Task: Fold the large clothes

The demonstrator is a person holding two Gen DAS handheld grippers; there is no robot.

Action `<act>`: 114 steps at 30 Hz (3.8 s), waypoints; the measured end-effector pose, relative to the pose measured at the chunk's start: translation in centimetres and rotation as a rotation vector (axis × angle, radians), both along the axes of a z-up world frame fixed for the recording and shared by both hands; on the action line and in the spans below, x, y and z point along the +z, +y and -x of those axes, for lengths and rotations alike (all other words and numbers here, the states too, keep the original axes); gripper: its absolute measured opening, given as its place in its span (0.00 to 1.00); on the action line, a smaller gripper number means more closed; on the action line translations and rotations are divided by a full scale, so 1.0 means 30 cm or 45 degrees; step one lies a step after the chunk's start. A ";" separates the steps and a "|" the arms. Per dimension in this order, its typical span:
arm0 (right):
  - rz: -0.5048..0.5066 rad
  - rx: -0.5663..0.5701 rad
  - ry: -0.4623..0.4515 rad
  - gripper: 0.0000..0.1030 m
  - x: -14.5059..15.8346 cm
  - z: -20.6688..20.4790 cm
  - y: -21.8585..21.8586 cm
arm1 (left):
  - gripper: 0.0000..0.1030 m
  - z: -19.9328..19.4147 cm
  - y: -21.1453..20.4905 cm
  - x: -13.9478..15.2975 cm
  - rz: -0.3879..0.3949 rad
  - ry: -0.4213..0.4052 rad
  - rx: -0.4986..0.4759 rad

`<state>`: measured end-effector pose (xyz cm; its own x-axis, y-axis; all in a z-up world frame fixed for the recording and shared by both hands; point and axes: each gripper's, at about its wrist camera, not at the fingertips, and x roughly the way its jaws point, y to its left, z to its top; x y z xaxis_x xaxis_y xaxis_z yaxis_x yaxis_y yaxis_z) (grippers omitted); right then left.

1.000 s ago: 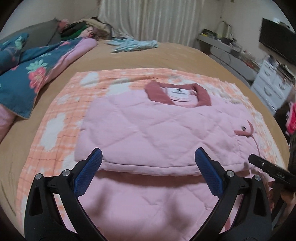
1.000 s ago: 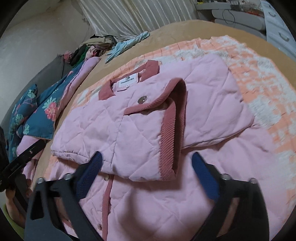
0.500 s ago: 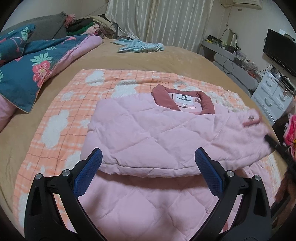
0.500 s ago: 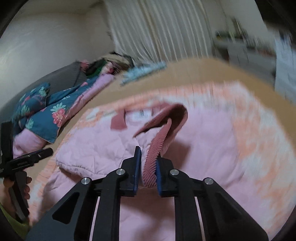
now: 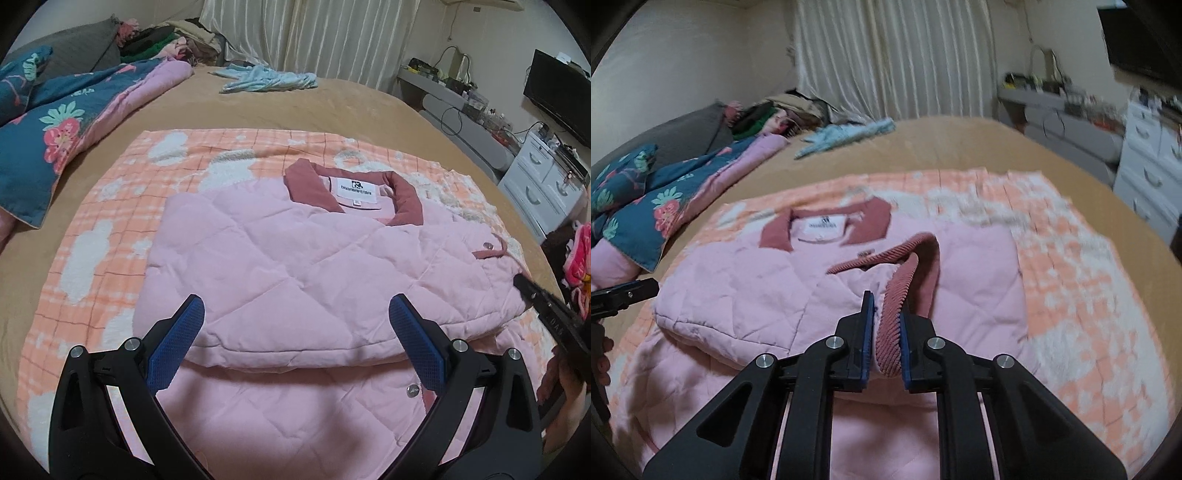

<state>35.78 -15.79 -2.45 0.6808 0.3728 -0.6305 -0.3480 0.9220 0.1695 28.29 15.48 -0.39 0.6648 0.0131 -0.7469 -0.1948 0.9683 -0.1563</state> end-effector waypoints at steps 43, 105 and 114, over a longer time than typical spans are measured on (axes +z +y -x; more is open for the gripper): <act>0.084 0.148 0.238 0.70 -0.182 0.003 0.184 | 0.92 -0.110 -0.013 -0.244 0.037 0.153 -0.041; -0.035 0.032 -0.087 0.96 0.333 0.612 -0.059 | 0.92 0.572 -0.088 0.219 0.012 -0.191 -0.033; -0.003 0.027 -0.110 0.96 0.348 0.663 -0.091 | 0.92 0.629 -0.109 0.215 0.002 -0.199 -0.051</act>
